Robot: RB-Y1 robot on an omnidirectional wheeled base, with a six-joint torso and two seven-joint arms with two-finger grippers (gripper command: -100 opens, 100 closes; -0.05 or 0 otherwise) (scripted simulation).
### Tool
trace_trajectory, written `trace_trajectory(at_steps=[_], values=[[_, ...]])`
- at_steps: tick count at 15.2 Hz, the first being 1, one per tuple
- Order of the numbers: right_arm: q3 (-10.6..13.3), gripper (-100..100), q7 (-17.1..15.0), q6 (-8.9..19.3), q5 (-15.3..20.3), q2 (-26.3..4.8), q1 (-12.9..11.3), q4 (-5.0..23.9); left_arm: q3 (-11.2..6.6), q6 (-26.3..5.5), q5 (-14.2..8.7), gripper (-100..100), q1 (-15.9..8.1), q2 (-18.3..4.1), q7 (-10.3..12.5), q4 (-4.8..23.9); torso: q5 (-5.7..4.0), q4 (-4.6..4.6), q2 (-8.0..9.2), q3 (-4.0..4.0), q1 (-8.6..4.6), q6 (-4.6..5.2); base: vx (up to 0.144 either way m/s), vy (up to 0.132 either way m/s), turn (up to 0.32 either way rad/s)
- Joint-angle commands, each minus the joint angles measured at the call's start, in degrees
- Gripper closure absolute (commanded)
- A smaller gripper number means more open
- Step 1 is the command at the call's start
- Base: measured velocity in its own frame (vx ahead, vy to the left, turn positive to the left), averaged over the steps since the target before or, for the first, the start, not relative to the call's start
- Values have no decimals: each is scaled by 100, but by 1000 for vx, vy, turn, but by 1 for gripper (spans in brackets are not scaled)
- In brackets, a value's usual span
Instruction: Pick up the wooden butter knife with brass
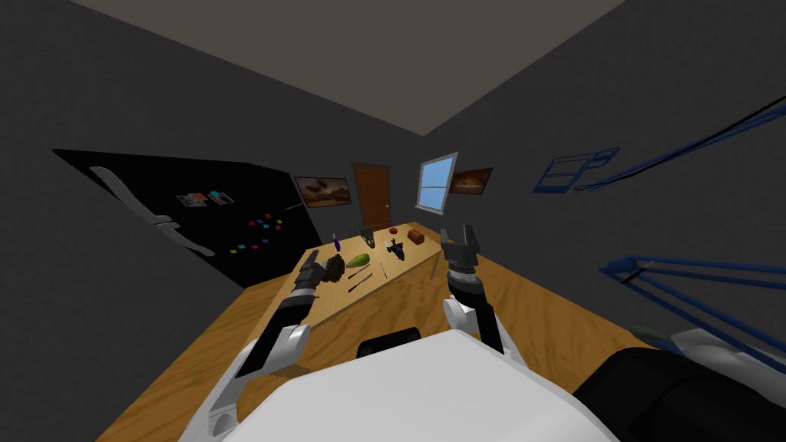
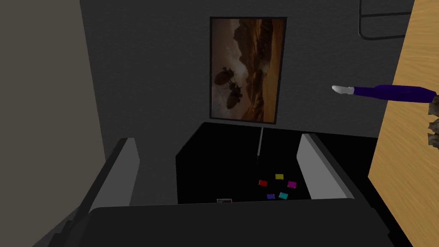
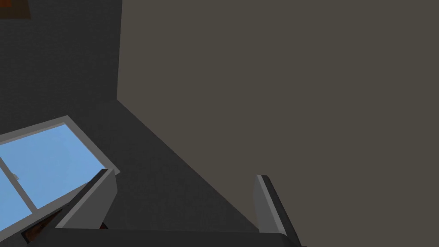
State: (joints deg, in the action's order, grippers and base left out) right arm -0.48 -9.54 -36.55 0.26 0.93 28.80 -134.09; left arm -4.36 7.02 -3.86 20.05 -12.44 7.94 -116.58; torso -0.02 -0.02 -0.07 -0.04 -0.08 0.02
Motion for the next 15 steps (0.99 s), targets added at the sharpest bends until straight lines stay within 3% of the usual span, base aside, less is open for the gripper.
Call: trace_trajectory(at_steps=[1, 2, 6, 9, 11, 12, 13, 15], values=[[0, 0, 0, 0, 0, 0, 0, 0, -53, -140, -19, -100, -96, -65, 46, 168, 0, 0, 0, 0, 0, 0, 10, -15, -40], [0, 0, 0, 0, 0, 0, 0, 0, -129, -365, -29, -100, -203, -144, 120, 349, 0, 0, 1, 1, 2, -2, 9, -18, -92], [0, 0, 0, 0, 0, 0, 0, 0, -209, -664, -40, -100, -316, -218, 196, 619, 0, 0, -1, -1, 1, -1, 15, -20, -103], [0, 0, 0, 0, 0, 0, 0, 0, -377, -1103, -64, -100, -553, -351, 358, 1030, 0, 0, -1, -1, 0, 0, 15, -23, -134], [0, 0, 0, 0, 0, 0, 0, 0, -377, -1229, -64, -100, -553, -351, 358, 1105, 0, -1, -3, -2, -1, 0, 18, -19, -78], [0, 0, 0, 0, 0, 0, 0, 0, -465, -1411, -76, -100, -677, -411, 442, 1359, 0, -1, -2, -1, 1, -3, 15, -24, -85], [0, 0, 0, 0, 0, 0, 0, 0, -465, -1524, -76, -100, -677, -411, 442, 1359, 0, 0, -1, 0, 0, -1, 14, -25, -111], [0, 0, 0, 0, 0, 0, 0, 0, -554, -1824, -88, -100, -803, -466, 528, 1618, -1, 0, -2, -1, -2, 2, 20, -26, -169]])
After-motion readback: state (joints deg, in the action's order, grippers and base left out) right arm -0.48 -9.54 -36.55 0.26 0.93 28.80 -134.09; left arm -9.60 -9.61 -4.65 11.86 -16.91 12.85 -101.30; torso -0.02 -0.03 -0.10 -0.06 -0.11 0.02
